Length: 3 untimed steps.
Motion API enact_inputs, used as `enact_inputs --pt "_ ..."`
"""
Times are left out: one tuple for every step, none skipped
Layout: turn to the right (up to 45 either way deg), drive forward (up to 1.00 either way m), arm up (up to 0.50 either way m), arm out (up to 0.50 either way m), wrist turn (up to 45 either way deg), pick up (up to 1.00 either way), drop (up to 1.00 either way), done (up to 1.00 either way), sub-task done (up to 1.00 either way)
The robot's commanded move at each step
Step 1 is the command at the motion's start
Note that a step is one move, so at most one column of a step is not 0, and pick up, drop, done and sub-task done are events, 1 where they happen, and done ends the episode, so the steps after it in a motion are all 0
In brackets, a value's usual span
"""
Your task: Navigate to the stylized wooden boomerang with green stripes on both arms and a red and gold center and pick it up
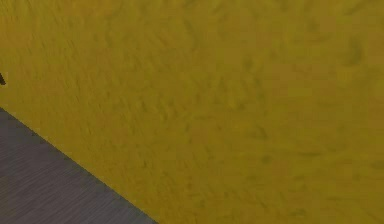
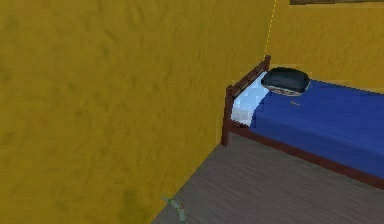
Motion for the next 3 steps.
enact_inputs --pt "0.0 0.0 0.1 0.0 0.0 0.0 0.0 0.0 0.0" --pt "0.0 0.0 0.0 0.42 0.0 0.0 0.0 0.0 0.0" --pt "0.0 0.0 0.0 0.0 45.0 0.0 0.0 0.0 0.0"
